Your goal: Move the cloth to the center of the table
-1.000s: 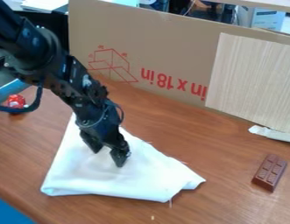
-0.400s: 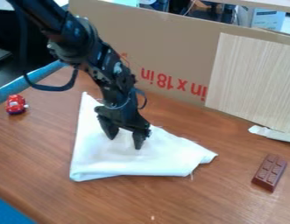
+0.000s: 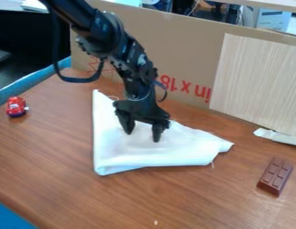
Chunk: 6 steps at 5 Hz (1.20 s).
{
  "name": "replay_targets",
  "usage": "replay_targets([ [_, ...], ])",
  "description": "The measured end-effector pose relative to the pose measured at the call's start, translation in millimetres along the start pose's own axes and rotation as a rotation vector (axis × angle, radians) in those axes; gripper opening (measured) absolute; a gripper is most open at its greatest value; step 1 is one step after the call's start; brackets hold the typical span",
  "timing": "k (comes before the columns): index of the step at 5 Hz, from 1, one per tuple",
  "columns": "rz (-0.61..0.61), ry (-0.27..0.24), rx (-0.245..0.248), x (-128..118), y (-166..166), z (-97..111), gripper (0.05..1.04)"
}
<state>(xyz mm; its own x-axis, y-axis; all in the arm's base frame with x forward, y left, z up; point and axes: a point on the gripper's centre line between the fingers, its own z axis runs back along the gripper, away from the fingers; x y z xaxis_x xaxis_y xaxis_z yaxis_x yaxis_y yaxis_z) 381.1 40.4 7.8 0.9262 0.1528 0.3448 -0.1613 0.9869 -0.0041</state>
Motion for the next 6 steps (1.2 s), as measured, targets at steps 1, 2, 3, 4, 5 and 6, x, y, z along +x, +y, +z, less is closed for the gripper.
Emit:
replay_targets([
  [1,0.037,0.001,0.001,18.4,-6.4,-5.2,1.001],
  [2,0.065,-0.007,0.001,36.1,-10.5,-7.4,1.001],
  [3,0.092,-0.009,-0.006,51.4,-13.9,-8.5,1.001],
  [4,0.096,-0.016,-0.011,55.0,-14.9,-6.6,1.001],
  [5,0.058,0.003,-0.014,33.8,-14.1,-10.7,0.997],
  [6,0.017,0.005,-0.025,13.0,-10.2,-3.5,0.998],
])
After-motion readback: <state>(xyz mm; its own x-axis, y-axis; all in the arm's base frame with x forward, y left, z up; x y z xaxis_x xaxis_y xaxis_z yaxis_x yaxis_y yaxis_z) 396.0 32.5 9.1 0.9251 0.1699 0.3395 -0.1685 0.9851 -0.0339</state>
